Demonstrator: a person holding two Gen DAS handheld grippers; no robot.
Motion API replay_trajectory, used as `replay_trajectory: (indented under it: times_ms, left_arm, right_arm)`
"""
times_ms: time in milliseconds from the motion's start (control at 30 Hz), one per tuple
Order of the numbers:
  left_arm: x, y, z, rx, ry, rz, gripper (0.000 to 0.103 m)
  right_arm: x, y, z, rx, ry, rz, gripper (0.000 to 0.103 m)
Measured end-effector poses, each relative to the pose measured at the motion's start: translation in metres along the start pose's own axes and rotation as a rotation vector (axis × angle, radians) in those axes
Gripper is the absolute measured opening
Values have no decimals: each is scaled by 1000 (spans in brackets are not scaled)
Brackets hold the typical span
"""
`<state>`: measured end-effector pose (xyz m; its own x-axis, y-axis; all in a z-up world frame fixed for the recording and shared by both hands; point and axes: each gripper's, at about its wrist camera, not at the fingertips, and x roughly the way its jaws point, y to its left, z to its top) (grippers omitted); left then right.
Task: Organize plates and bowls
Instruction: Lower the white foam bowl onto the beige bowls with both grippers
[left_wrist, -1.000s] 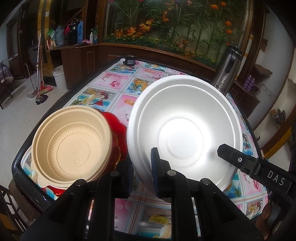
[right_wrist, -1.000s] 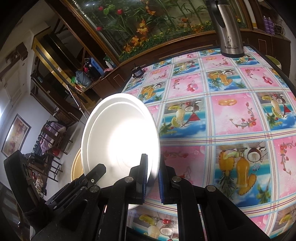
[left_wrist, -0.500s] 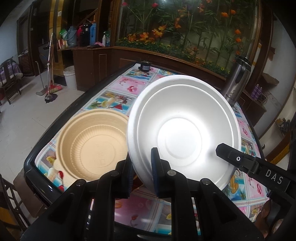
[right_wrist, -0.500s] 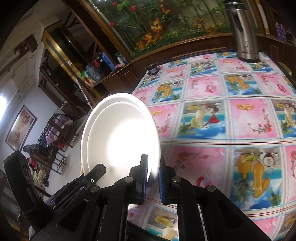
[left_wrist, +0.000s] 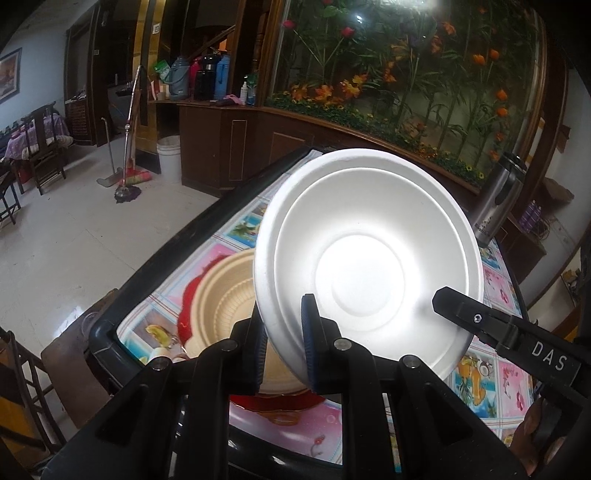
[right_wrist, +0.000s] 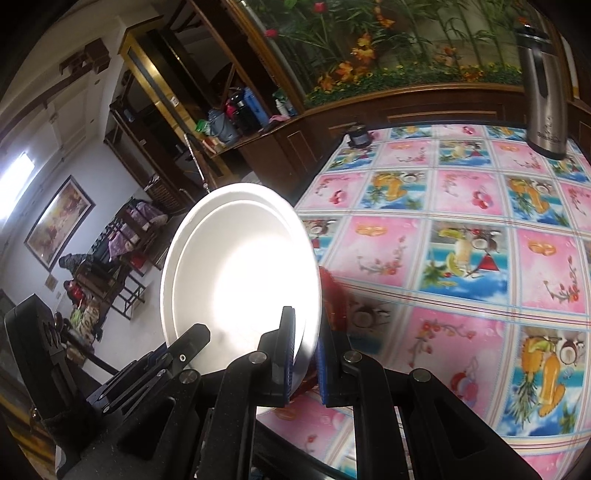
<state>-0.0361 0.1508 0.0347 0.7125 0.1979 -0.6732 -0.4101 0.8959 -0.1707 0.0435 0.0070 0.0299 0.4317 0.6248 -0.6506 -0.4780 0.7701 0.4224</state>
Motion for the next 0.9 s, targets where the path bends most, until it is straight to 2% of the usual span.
replay_trajectory:
  times_ms: [300, 667, 900]
  left_arm:
    - [4, 17, -2, -11, 11, 25, 15]
    - [15, 30, -11, -27, 55, 45, 15]
    - [13, 32, -11, -30, 54, 46, 16]
  right_arm:
    - [11, 17, 6, -25, 22, 14, 10]
    - [34, 22, -3, -29, 76, 17, 10]
    - [38, 26, -5, -31, 86, 14, 10]
